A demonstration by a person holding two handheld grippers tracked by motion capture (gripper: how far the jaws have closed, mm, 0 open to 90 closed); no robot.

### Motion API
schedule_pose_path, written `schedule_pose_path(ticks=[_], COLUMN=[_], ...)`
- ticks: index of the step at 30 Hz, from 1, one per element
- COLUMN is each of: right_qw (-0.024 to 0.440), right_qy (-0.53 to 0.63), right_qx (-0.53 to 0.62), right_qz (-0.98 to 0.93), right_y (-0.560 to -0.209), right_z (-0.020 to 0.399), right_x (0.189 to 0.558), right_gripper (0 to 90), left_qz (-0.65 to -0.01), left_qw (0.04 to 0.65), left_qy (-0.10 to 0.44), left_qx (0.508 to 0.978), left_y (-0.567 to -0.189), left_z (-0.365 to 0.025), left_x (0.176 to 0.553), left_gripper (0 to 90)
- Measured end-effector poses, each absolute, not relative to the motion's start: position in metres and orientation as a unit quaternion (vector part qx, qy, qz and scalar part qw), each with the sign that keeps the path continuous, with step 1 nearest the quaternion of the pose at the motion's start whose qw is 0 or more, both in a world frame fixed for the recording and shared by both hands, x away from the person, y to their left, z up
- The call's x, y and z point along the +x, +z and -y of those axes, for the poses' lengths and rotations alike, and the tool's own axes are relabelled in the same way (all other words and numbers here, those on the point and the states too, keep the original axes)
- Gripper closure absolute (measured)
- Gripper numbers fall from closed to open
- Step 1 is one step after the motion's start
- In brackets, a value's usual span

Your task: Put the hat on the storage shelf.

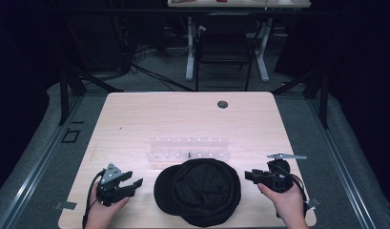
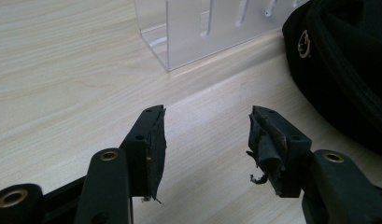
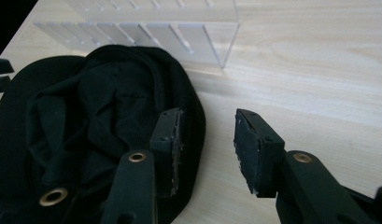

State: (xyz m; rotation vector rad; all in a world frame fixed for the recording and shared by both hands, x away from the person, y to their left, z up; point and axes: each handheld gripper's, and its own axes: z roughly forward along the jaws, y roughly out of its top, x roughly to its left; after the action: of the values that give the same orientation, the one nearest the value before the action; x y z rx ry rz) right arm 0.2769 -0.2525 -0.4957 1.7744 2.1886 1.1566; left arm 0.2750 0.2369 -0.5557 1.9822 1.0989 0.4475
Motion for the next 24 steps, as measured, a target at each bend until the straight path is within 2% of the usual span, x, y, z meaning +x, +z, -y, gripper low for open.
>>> schedule_pose_path(ticks=[1, 11, 24], right_qw=[0.03, -0.004, -0.031], right_qy=[0.37, 0.309, 0.268], right_qx=[0.582, 0.571, 0.581], right_qz=[-0.723, -0.761, -0.768], right_y=[-0.496, -0.492, -0.504], right_z=[0.25, 0.231, 0.221], right_x=[0.282, 0.299, 0.31], right_gripper=[61.4, 64.8, 68.4], left_qz=[-0.435, -0.431, -0.431], left_qw=[0.403, 0.4, 0.4], left_qy=[0.177, 0.177, 0.175], left_qx=[0.785, 0.789, 0.79], left_y=[-0.556, -0.556, -0.556], left_z=[-0.237, -0.235, -0.236], left_x=[0.275, 0.276, 0.276], left_gripper=[46.2, 46.2, 46.1])
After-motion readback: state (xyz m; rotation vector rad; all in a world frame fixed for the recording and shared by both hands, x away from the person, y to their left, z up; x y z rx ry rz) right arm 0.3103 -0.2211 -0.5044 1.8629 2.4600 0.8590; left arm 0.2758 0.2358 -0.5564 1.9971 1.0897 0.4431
